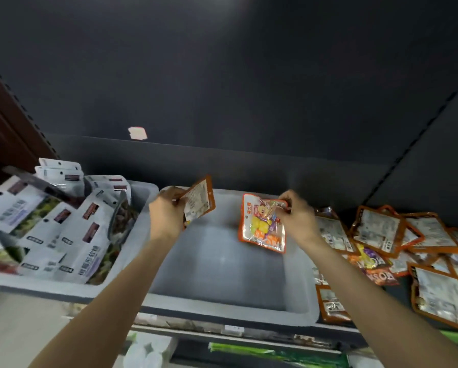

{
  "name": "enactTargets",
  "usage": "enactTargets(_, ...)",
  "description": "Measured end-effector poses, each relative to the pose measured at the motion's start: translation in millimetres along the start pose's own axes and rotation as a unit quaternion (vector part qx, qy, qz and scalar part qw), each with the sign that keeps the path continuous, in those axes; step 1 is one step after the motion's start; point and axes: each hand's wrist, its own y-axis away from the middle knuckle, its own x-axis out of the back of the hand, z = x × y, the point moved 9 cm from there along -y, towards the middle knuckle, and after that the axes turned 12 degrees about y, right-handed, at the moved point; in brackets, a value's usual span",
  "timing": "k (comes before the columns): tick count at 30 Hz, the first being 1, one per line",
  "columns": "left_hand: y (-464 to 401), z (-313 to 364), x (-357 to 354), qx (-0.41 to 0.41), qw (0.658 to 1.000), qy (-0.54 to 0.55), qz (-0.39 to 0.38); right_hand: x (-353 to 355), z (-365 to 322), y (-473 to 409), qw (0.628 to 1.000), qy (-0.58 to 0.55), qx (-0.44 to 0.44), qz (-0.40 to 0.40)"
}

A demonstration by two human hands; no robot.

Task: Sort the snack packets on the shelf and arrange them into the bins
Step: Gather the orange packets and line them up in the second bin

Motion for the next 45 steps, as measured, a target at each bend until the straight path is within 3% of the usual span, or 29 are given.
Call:
enactTargets(5, -24.7, -39.0, -22.4, -0.026, 0.987, -0.098, -0.124, -25.6, -9.7, -7.8, 0.999, 0.037, -0.022, 0.008)
enactTargets(9, -41.9, -48.5, -28.2, -0.041, 0.975, -0.153, -0.155, -35.7, -17.3, -9.3, 0.995, 0.098, -0.024, 0.008)
enactTargets(19, -57.4, -47.2, -40.0, -0.124, 0.944, -0.263, -0.156, -38.6, -5.4, -12.5, 0.994, 0.07, -0.064, 0.055)
enactTargets(24, -50.1, -49.5, -45.5, -0.157, 0.923, -0.308, -0.169, -48.7, 7.3, -11.7, 0.98, 0.185, -0.066, 0.032)
enactTargets(28, -45.9, -53.0, -44.2, -0.168, 0.914, -0.328, -0.17, -55.9, 2.8, -14.7, 0.966, 0.258, -0.015, 0.027)
enactTargets(45, -15.8, -29.2, -60.1, -0.229, 0.922, -0.263, -0.168, -74.0, -1.0, -11.1, 0.958, 0.286, 0.013, -0.016)
